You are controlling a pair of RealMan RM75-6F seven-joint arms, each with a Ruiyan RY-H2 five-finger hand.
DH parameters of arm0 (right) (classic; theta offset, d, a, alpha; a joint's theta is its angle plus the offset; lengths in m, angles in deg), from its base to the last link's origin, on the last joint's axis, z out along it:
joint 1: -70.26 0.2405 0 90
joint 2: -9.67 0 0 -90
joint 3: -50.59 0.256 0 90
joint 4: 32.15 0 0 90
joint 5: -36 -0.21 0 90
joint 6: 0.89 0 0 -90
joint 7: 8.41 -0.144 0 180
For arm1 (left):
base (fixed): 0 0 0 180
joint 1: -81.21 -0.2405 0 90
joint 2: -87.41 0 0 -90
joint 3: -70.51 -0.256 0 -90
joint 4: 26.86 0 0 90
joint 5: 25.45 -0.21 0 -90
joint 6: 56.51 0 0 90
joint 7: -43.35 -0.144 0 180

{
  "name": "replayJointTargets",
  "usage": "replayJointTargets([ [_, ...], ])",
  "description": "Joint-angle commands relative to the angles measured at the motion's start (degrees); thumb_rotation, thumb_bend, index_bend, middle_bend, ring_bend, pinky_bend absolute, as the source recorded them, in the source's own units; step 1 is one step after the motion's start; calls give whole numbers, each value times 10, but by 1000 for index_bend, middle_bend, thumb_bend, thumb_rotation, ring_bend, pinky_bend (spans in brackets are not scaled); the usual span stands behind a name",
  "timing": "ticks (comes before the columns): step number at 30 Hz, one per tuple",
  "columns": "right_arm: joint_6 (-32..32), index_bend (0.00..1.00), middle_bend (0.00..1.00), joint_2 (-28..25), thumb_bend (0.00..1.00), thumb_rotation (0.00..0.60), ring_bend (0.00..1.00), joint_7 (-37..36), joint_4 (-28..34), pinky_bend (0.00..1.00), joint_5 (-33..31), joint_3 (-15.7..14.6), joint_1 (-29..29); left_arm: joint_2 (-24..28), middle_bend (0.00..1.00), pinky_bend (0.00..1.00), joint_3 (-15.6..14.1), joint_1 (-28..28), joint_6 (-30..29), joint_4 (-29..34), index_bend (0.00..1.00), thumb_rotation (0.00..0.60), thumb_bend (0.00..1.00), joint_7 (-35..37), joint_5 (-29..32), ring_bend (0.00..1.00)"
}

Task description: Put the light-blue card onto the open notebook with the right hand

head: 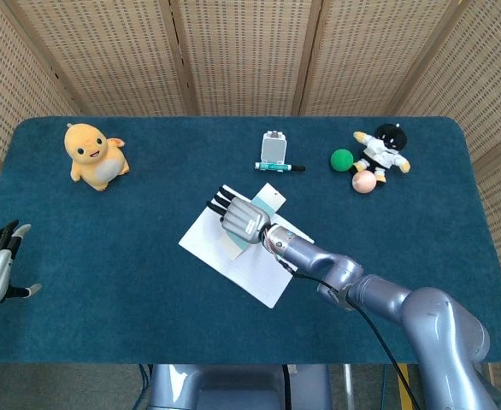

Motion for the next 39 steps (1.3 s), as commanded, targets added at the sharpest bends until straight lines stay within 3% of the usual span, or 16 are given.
replayJointTargets([
  [1, 8, 631, 0, 0, 105, 600, 0, -28, -2, 54, 19, -17, 9, 3, 0, 0, 1, 1, 3, -3, 0, 600, 0, 6, 1, 0],
  [10, 17, 632, 0, 8, 105, 600, 0, -28, -9, 60, 31, -29, 17, 3, 0, 0, -4, 0, -2, -3, 0, 600, 0, 9, -6, 0],
  [15, 23, 583, 0, 14, 92, 600, 0, -19, -17, 61, 33, -34, 19, 3, 0, 0, -6, 1, 0, -3, 0, 600, 0, 9, -7, 0],
  [20, 31, 339, 0, 15, 51, 600, 0, -13, -20, 63, 37, -38, 19, 2, 0, 0, -6, 2, -2, -3, 0, 600, 0, 8, -6, 0],
  [23, 36, 244, 0, 13, 39, 600, 0, -16, -15, 63, 38, -42, 18, 3, 0, 0, -6, 2, -2, -3, 0, 600, 0, 8, -5, 0],
  [28, 38, 149, 0, 11, 36, 600, 0, -19, -14, 68, 37, -45, 16, 3, 0, 0, -8, 3, -2, -3, 0, 600, 0, 9, -6, 0],
  [33, 54, 134, 0, 3, 41, 600, 0, -18, -5, 68, 32, -40, 9, 3, 0, 0, -8, 3, -3, -3, 0, 600, 0, 11, -6, 0],
  [36, 68, 134, 0, -8, 82, 600, 0, -25, 9, 68, 23, -32, 2, 4, 0, 0, -9, 3, -1, -3, 0, 600, 0, 12, -7, 0],
  [39, 80, 134, 0, -30, 236, 600, 0, -52, 39, 67, 2, -19, -13, 5, 0, 0, -10, 4, 1, -4, 0, 600, 0, 14, -8, 0],
])
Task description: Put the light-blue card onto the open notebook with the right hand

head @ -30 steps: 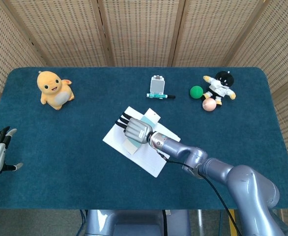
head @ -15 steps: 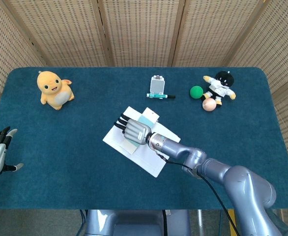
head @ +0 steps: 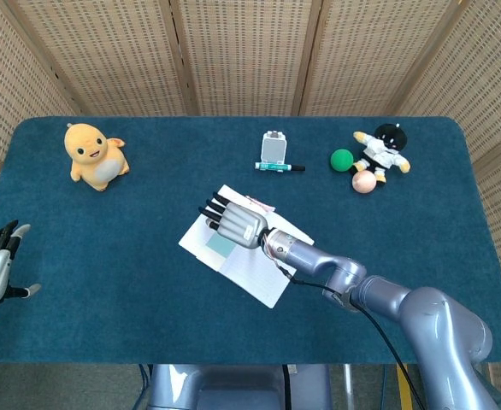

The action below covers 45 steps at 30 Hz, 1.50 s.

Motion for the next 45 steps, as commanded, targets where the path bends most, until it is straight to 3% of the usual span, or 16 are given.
replayJointTargets([
  [1, 12, 134, 0, -27, 342, 600, 0, -33, 34, 67, -26, 15, -18, 1, 0, 0, -1, 0, 1, 0, 0, 600, 0, 2, -1, 0],
  [5, -3, 90, 0, -63, 945, 600, 0, -89, 86, 68, -86, 32, -48, 2, 0, 0, -3, 0, 0, 2, 0, 600, 0, 4, -7, 0],
  [6, -14, 67, 0, -71, 988, 600, 0, -95, 98, 68, -100, 34, -52, 3, 0, 0, -3, 0, 0, 2, 0, 600, 0, 4, -9, 0],
  [8, -47, 9, 0, -89, 1000, 600, 0, -113, 129, 68, -143, 38, -62, 2, 0, 0, -5, 0, -1, 3, 0, 600, 0, 3, -12, 0],
  [11, -81, 0, 0, -113, 1000, 600, 0, -111, 169, 68, -187, 37, -67, 2, 0, 0, -8, 0, -2, 5, 0, 600, 0, 1, -17, 0],
  [15, -87, 0, 0, -108, 1000, 600, 0, -80, 174, 68, -208, 27, -67, 1, 0, 0, -10, 0, -3, 7, 0, 600, 0, -2, -22, 0],
  [23, -85, 0, 0, -71, 1000, 600, 0, -37, 142, 68, -227, 23, -57, 0, 0, 0, -10, 1, -2, 7, 0, 600, 0, -2, -19, 0],
  [36, -122, 0, 0, 8, 1000, 600, 0, 22, 32, 68, -300, 25, -22, 4, 0, 0, -8, 3, 6, 1, 0, 600, 0, 12, -15, 0],
  [45, -116, 0, 0, 26, 1000, 600, 0, 45, 14, 68, -307, 14, -20, 2, 0, 0, -9, 6, 11, 0, 0, 600, 0, 7, -12, 0],
])
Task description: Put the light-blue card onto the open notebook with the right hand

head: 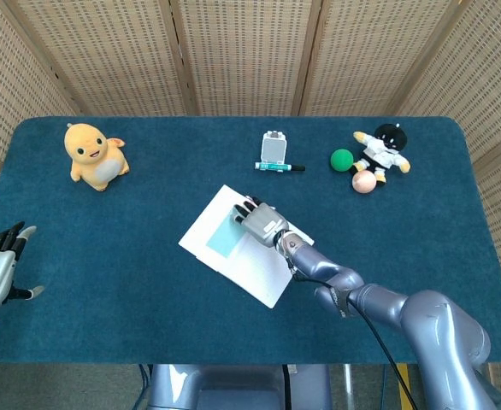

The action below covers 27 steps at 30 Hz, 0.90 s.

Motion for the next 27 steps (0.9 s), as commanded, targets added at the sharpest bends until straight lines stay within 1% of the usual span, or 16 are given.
replayJointTargets([
  [1, 4, 0, 0, 5, 1000, 600, 0, 9, -5, 67, 1, -5, 0, -1, 0, 0, 0, 1, 1, 0, 0, 600, 0, -2, 1, 0],
  [7, 1, 0, 0, 11, 1000, 600, 0, 37, -13, 67, -22, -14, 1, -2, 0, 0, 1, 2, 2, -1, 0, 600, 0, -2, 5, 0],
  [13, 19, 0, 0, 9, 1000, 600, 0, 78, -3, 68, -59, -26, -5, -3, 0, 0, 0, 5, 9, -4, 0, 600, 0, -4, 7, 0],
  [20, 53, 0, 0, -1, 1000, 600, 0, 141, 35, 68, -119, -44, -11, -3, 0, 0, 0, 8, 13, -5, 0, 600, 0, -6, 10, 0],
  [27, 108, 0, 0, -4, 1000, 600, 0, 201, 90, 67, -181, -52, -14, -3, 0, 0, -2, 8, 12, -3, 0, 600, 0, -8, 8, 0],
])
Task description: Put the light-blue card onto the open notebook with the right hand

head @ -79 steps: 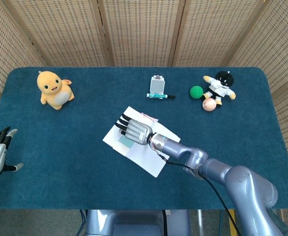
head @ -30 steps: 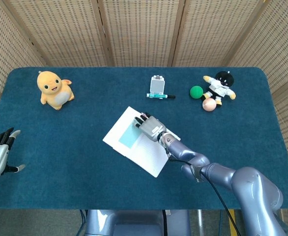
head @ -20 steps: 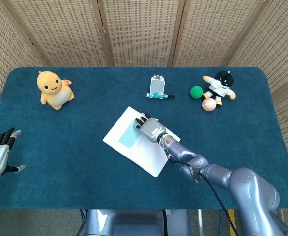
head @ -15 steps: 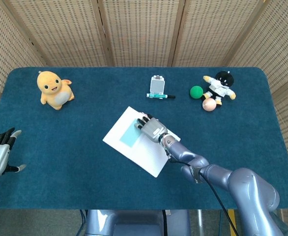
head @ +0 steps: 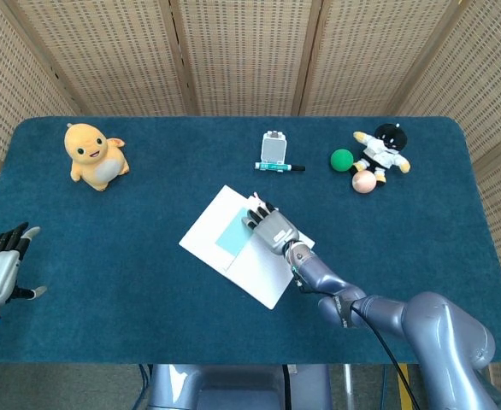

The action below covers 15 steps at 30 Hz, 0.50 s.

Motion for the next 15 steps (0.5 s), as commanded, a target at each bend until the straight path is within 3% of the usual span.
replayJointTargets([
  [1, 29, 0, 0, 0, 1000, 600, 0, 31, 25, 67, -29, -5, -1, 0, 0, 0, -1, 0, -1, 1, 0, 600, 0, -1, -1, 0],
  [8, 73, 1, 0, 12, 1000, 600, 0, 85, 43, 68, -78, -4, 4, 1, 0, 0, -1, -1, -2, 1, 0, 600, 0, 1, -2, 0],
  [15, 68, 37, 0, 11, 1000, 600, 0, 103, 55, 68, -90, -4, 10, 1, 0, 0, -2, 1, 1, -1, 0, 600, 0, 3, 0, 0],
])
